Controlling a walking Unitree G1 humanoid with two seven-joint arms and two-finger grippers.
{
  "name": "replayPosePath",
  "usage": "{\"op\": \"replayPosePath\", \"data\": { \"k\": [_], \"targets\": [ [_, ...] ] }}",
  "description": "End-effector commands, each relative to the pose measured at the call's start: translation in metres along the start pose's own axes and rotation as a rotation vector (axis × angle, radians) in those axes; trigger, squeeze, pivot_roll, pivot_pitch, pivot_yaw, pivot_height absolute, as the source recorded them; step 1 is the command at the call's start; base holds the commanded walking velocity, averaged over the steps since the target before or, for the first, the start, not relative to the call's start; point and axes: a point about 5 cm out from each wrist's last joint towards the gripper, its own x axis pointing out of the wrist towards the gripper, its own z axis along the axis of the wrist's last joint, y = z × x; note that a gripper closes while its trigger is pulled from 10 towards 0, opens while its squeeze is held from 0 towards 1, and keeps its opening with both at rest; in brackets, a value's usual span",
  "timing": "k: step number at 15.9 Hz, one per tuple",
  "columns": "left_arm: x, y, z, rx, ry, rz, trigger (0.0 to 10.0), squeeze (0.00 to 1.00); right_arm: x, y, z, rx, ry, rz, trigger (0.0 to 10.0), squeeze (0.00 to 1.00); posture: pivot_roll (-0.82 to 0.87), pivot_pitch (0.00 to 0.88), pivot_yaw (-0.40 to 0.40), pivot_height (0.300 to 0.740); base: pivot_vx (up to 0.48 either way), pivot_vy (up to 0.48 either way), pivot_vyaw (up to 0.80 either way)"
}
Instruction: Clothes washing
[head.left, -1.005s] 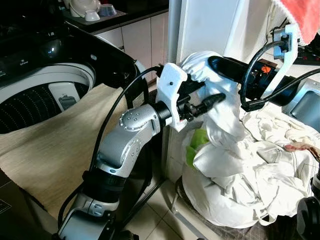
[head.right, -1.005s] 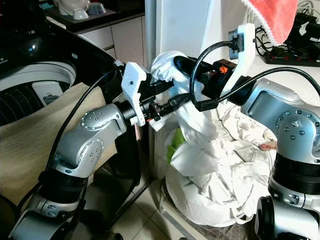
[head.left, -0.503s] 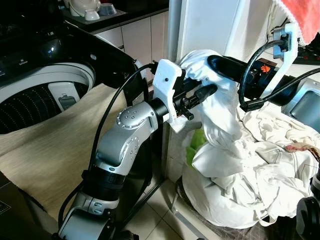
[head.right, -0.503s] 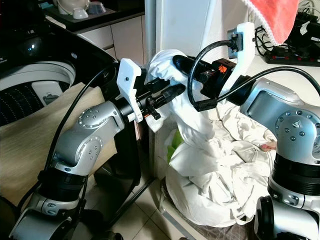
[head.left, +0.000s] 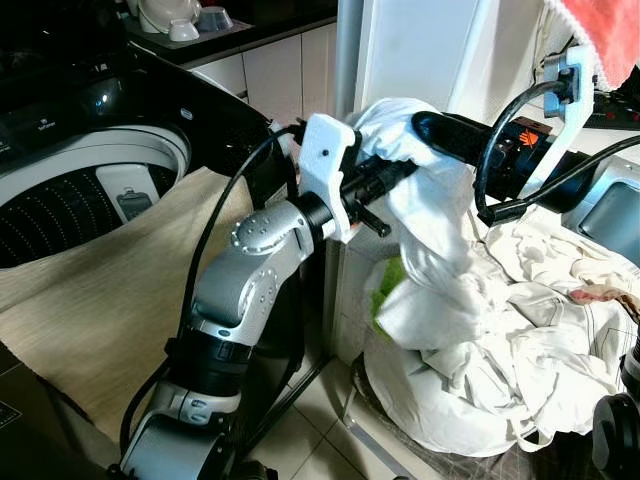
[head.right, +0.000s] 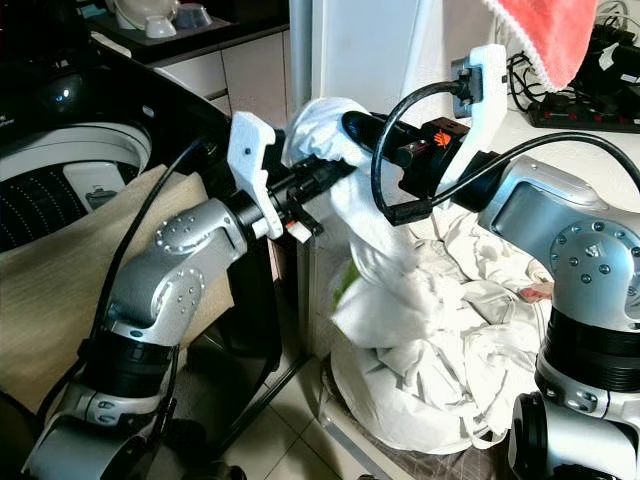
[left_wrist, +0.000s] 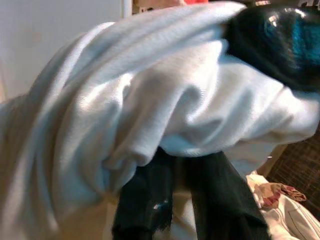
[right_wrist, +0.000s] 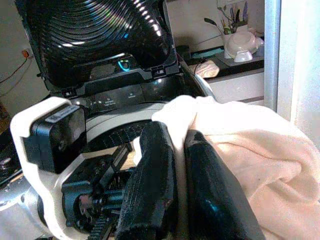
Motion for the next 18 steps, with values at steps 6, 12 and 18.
{"op": "replayPosePath", "data": {
  "k": [6, 12, 18],
  "targets": [
    [-0.011, 0.047, 0.032, 0.069, -0.148, 0.285, 0.0, 0.0, 0.0, 0.016, 0.017, -0.098, -0.048, 0.076, 10.0, 1.0, -0.09, 0.0, 0.029, 0.74, 0.0, 0.0, 0.0],
    [-0.064, 0.13, 0.137, 0.494, -0.314, 0.645, 0.0, 0.0, -0.001, 0.023, 0.018, -0.18, -0.061, 0.086, 10.0, 0.0, -0.08, 0.0, 0.029, 0.74, 0.0, 0.0, 0.0],
    [-0.094, 0.173, 0.183, 0.784, -0.157, 0.816, 0.0, 0.0, 0.003, 0.022, 0.007, -0.221, -0.034, 0.061, 10.0, 0.0, -0.08, 0.0, 0.034, 0.74, 0.0, 0.0, 0.0]
  ]
}}
